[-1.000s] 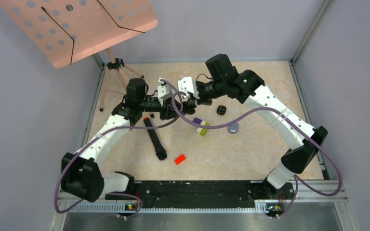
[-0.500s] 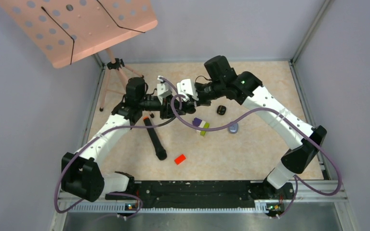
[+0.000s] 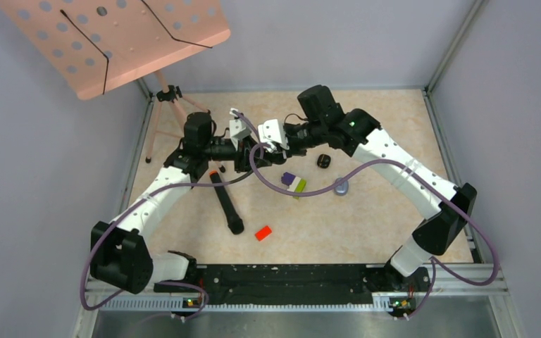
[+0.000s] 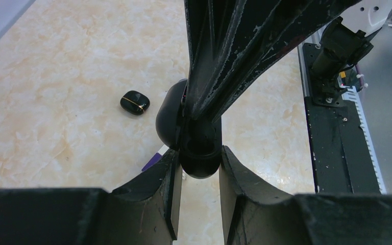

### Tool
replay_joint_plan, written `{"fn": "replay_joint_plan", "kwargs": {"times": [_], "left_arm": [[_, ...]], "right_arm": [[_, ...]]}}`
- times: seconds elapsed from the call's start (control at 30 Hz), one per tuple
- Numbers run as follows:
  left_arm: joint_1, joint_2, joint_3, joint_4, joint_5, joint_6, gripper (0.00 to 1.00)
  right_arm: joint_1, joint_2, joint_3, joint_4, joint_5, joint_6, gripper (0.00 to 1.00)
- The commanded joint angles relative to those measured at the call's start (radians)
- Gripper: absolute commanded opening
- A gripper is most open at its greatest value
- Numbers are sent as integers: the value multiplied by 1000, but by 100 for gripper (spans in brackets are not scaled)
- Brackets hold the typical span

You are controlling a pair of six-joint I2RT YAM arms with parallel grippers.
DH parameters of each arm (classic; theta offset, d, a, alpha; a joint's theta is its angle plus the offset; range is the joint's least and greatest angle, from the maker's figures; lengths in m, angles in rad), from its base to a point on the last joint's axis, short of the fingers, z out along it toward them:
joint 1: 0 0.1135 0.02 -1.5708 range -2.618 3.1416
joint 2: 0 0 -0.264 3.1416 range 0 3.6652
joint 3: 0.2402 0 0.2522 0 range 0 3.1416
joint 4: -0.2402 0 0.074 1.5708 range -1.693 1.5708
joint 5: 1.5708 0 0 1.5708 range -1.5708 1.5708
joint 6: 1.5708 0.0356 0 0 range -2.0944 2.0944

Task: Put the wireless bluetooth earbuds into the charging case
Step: Place the earbud in the charging case.

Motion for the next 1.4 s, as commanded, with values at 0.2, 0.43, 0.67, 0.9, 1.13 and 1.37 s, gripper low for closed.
{"fn": "replay_joint_plan", "kwargs": {"times": [0.2,0.43,0.67,0.9,1.13,1.37], "left_arm": [[-5,0,7,162,42,-83,0],[-5,1,-2,168,32,-91,0],[-5,4,-16,169,10,-78,0],[-5,8,-23,164,2,-69,0],[-4,3,-24,157,-4,-67,0],[-1,-1,-18,124,-4,-49,0]], "right_arm": [[27,9,1,12,-9,-34,0],[29,10,-3,52,11,30,0],[27,-19,-10,92,47,131,7],[26,-48,-38,111,74,171,15],[26,-54,-40,113,86,167,17],[-37,-147,-25,72,-22,206,49]]}}
